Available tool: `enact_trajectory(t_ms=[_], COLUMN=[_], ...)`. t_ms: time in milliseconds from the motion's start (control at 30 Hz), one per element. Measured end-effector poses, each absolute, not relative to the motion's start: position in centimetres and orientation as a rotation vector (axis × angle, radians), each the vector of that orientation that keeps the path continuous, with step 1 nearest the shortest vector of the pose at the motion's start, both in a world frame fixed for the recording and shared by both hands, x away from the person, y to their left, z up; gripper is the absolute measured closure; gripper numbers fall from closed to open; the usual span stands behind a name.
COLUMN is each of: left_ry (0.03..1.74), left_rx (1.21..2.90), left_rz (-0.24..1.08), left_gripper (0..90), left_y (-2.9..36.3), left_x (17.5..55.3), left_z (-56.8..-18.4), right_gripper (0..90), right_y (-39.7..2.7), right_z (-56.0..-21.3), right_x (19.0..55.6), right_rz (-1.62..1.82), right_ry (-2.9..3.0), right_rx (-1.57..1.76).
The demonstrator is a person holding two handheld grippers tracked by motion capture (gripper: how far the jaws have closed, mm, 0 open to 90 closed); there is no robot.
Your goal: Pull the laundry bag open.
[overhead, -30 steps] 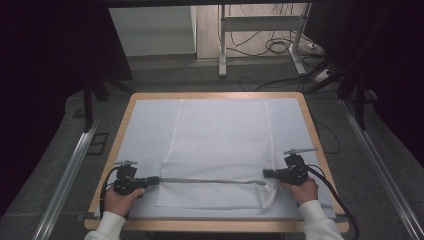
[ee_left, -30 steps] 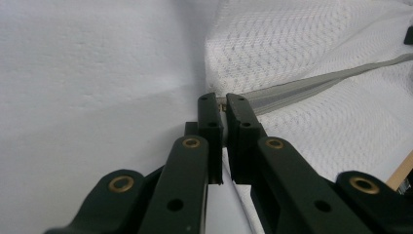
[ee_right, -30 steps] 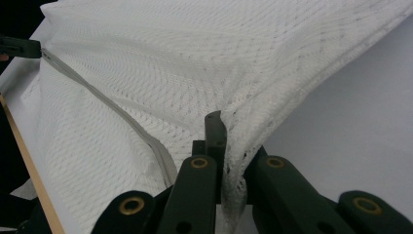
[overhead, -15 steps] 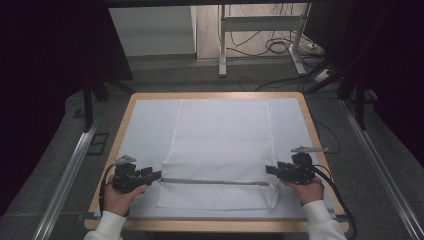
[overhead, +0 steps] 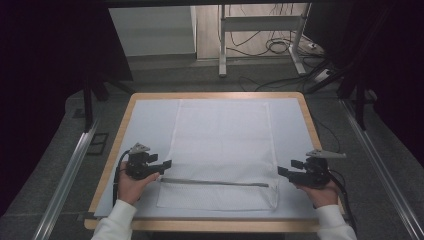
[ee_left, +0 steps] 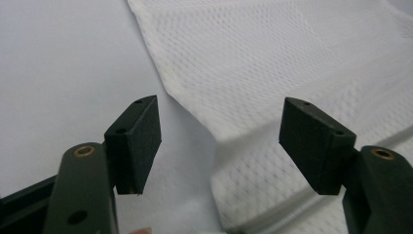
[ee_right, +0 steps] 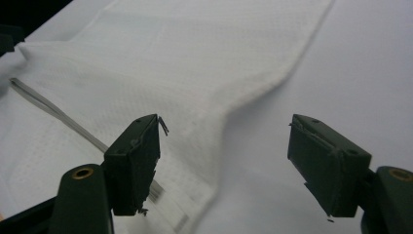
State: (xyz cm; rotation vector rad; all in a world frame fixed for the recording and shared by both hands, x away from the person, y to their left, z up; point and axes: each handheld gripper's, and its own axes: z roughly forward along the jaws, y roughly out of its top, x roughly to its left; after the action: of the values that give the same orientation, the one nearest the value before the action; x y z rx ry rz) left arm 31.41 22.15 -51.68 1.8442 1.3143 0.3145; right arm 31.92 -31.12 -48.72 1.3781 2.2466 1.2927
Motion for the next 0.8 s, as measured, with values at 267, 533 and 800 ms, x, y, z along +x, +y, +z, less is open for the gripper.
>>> enact_trajectory(t_ms=[267,533,800], left_ry=[1.316,1.313,1.301], left_rx=[1.85,1.821,1.847], left_rz=[0.319,0.288,0.267], left_gripper=[28.6,26.7,26.1], left_y=[23.1,23.8,23.6], left_x=[30.1,29.6,29.5], left_z=[-51.6,-51.2,-51.4], right_gripper=[25.9,25.5,23.6], right_y=[-32.7,-31.8,-31.8], right_z=[-49.3,-49.3,-49.2], right_x=[31.8,31.8,32.0], right_rz=[1.264,1.26,1.258], right_ry=[2.216,2.258,2.264], right_rx=[1.344,1.29,1.271])
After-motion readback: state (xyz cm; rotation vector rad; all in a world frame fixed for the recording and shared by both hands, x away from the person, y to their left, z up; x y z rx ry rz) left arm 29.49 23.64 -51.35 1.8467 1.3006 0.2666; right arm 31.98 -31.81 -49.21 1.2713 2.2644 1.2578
